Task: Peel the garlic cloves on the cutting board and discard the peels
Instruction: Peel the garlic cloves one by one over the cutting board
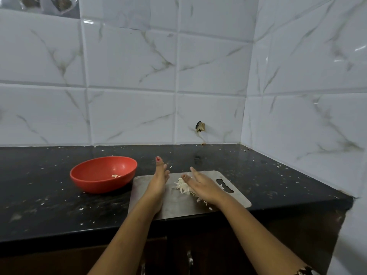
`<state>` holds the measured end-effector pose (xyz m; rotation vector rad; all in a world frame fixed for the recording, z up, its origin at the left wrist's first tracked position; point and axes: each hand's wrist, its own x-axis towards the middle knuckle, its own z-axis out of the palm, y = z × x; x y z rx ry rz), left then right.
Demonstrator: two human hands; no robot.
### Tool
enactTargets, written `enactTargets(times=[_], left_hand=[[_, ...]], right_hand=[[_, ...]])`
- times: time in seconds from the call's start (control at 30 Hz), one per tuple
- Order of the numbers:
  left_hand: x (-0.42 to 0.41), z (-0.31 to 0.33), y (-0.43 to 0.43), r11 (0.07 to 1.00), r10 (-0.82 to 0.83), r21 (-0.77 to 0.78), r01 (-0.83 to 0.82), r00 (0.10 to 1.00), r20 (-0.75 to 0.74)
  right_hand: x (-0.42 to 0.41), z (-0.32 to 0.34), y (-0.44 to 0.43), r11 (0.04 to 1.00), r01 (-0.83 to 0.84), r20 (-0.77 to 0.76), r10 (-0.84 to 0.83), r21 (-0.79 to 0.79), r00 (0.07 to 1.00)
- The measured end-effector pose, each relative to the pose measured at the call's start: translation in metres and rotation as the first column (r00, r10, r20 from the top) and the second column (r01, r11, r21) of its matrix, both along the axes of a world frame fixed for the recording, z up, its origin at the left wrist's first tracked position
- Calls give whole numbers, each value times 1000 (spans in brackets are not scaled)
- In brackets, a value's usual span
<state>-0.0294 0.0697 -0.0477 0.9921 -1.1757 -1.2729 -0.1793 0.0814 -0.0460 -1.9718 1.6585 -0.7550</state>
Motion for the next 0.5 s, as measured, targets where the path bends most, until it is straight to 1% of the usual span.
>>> enactTargets(times=[0.07, 0.1, 0.13, 0.2, 0.23, 0.3, 0.37, 0.5], left_hand=[[2, -3, 0, 1000, 0, -10, 0, 1000, -14], [3, -4, 1, 1000, -3, -12, 2, 1000, -12], [3, -4, 2, 1000, -2, -13, 2, 1000, -8], [3, -6, 2, 1000, 1, -24, -1, 1000, 2], [3, -6, 3, 1000, 3, -29, -3, 1000, 7], [2, -7, 4, 999, 13, -38, -12, 999, 39], [0, -6, 6, 998, 35, -61, -29, 994, 105], [-3, -9, 9, 993, 52, -117, -31, 981, 185]], right_hand=[[-10, 0, 7, 1000, 16, -136, -15, 0, 991], [-16, -1, 10, 999, 33, -180, -34, -6, 983], [-22, -2, 12, 998, 62, -168, -66, -30, 984], [-33, -3, 14, 982, 141, -55, -149, -130, 987], [-37, -2, 15, 970, 174, -34, -182, -167, 983], [-42, -1, 15, 971, 181, -78, -195, -155, 978], [-40, -2, 13, 979, 161, -114, -176, -125, 978], [-31, -4, 6, 965, 188, -156, -217, -184, 964]])
